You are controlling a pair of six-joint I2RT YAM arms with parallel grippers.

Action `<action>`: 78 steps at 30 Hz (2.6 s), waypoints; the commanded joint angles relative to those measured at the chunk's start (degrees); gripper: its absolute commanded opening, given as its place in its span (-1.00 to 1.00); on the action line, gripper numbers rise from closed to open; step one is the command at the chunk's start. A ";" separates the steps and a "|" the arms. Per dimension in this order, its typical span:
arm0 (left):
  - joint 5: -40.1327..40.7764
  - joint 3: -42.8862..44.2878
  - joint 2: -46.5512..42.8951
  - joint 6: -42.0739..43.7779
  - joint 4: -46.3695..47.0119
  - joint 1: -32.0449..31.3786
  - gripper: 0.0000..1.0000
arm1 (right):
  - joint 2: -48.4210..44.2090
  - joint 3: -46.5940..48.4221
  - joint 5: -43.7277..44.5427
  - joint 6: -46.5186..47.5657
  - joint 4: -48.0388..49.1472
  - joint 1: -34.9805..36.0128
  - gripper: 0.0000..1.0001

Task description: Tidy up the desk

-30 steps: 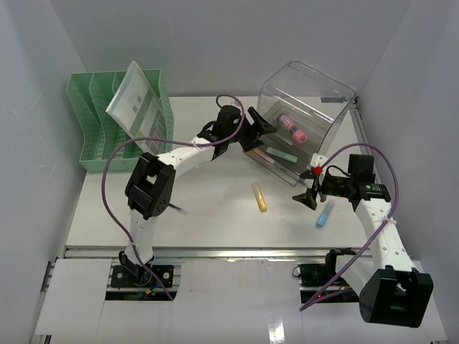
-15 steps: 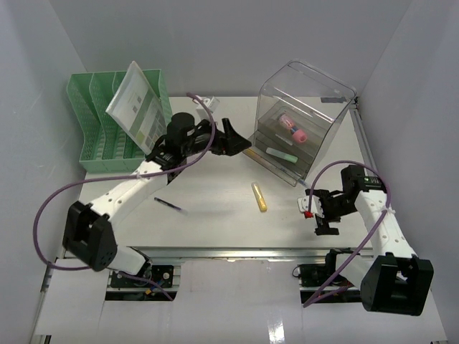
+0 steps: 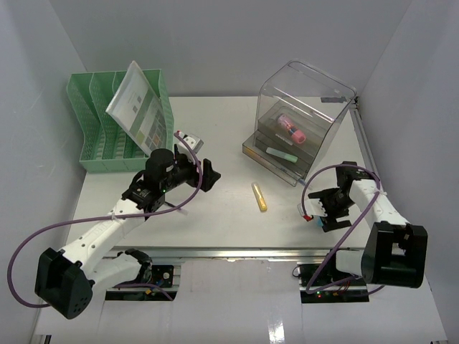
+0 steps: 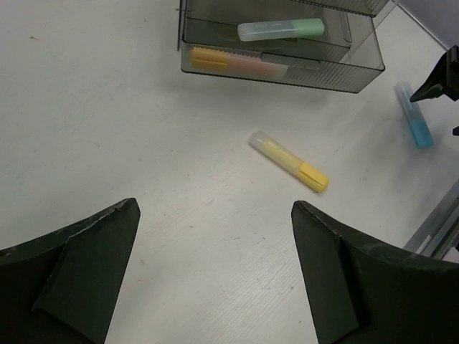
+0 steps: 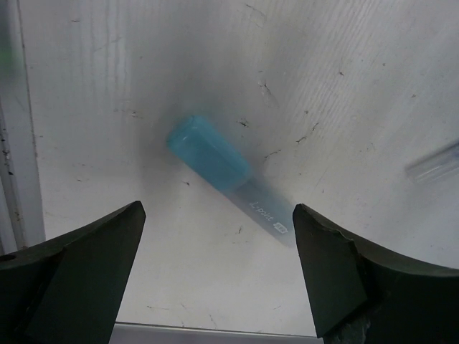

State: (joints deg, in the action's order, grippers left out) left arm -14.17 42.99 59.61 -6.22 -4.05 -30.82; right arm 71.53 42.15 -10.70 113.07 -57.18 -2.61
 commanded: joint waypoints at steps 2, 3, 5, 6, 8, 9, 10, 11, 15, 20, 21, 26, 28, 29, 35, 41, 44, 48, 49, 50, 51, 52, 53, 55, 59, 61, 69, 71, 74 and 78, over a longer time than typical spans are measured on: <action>6.37 -0.37 -2.97 3.56 -1.61 0.24 0.96 | 4.09 1.46 -0.46 18.21 5.13 0.11 0.76; 6.66 -0.40 -3.04 3.61 -1.69 0.24 0.96 | 4.87 1.44 -0.32 17.88 5.68 0.29 0.74; 7.04 -0.42 -3.06 3.71 -1.79 0.27 0.96 | 6.56 1.48 0.13 17.16 6.58 0.63 0.70; 7.21 -0.37 -3.01 3.77 -1.88 0.31 0.96 | 7.43 1.58 0.37 16.87 6.73 0.79 0.67; 7.83 -0.43 -3.04 3.85 -2.13 0.24 0.96 | 9.09 2.07 0.59 15.60 6.61 1.53 0.55; 8.22 -0.53 -3.09 3.85 -2.18 0.24 0.96 | 9.84 2.36 0.60 14.76 6.41 1.78 0.46; 8.41 -0.54 -3.14 3.89 -2.19 0.28 0.96 | 10.46 2.67 0.55 14.08 6.25 2.04 0.39; 8.55 -0.55 -3.21 3.93 -2.19 0.32 0.96 | 11.08 2.94 0.50 13.44 6.11 2.29 0.33; 8.63 -0.54 -3.23 4.02 -2.10 0.32 0.96 | 12.58 2.72 -0.86 11.28 5.98 3.35 0.02; 8.26 -0.60 -3.36 4.02 -2.01 0.38 0.96 | 12.41 2.44 -5.91 7.07 6.70 5.55 -0.24; 8.14 -0.63 -3.36 4.02 -1.96 0.41 0.96 | 12.30 2.41 -6.63 6.09 6.89 5.95 -0.29; 3.44 -0.89 -2.99 3.71 -1.26 0.32 0.96 | 9.35 5.17 -13.36 -8.75 8.10 12.25 -0.84; 0.05 -0.89 -2.70 3.43 -0.91 0.40 0.96 | 5.63 7.42 -18.83 -18.69 8.76 16.45 -0.85; -1.62 -0.89 -2.50 3.35 -0.76 0.41 0.96 | 4.49 8.32 -20.12 -25.68 9.92 19.30 -0.85; -6.74 -1.04 -0.73 0.33 0.17 0.49 0.96 | 2.07 21.04 -23.11 -64.31 20.94 28.86 -0.85; -17.06 -1.81 4.08 -11.54 3.57 0.67 0.96 | 7.43 29.14 -2.54 -85.95 33.08 29.23 -0.83; -18.45 -3.61 6.29 -21.15 7.56 0.60 0.96 | 10.33 29.99 9.15 -89.07 37.48 29.24 -0.66; -17.24 -4.24 8.90 -30.76 10.11 -2.03 0.96 | 11.83 29.40 12.76 -89.58 38.80 29.24 -0.24; -14.60 -3.85 9.56 -31.92 10.08 -3.23 0.96 | 11.98 29.05 12.95 -89.50 39.12 29.24 -0.10; -12.64 -3.14 10.56 -33.39 9.91 -4.94 0.96 | 12.04 28.57 13.25 -89.38 39.35 29.24 -0.03; -12.03 -2.92 11.60 -34.40 9.85 -6.32 0.96 | 12.05 28.06 13.58 -89.28 39.43 29.24 0.00; -9.64 -2.02 12.70 -35.30 9.20 -7.54 0.96 | 12.00 27.60 13.75 -89.13 39.55 29.24 0.06; -6.09 -0.73 14.62 -36.95 7.80 -9.27 0.96 | 11.61 26.89 13.68 -89.08 39.60 29.24 0.16; -1.25 1.35 18.17 -40.06 5.40 -11.91 0.96 | 10.17 25.71 11.91 -88.99 39.33 29.24 0.29; 7.20 6.95 25.58 -44.83 -1.28 -16.32 0.94 | 5.39 25.26 0.55 -86.28 34.00 28.80 0.52; 10.98 11.26 28.62 -46.65 -4.38 -17.99 0.91 | 2.08 25.63 -10.02 -83.49 29.75 28.03 0.59; 29.17 35.08 48.00 -55.73 -30.69 -25.36 0.81 | -9.55 17.14 -33.77 -84.36 32.55 11.20 0.59; 31.43 40.86 52.45 -57.29 -36.53 -26.38 0.77 | -11.74 13.26 -37.67 -86.06 35.26 6.46 0.59; 32.81 46.96 56.87 -58.08 -40.90 -27.39 0.68 | -14.77 6.82 -43.08 -89.33 42.03 0.11 0.60; 33.47 51.38 61.28 -57.68 -43.28 -27.80 0.44 | -17.46 3.43 -47.07 -90.00 42.95 -5.10 0.60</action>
State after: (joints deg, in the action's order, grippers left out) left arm 14.51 89.05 118.65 -62.01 -37.24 -58.17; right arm 56.77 47.75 -47.62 25.92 -19.44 -3.27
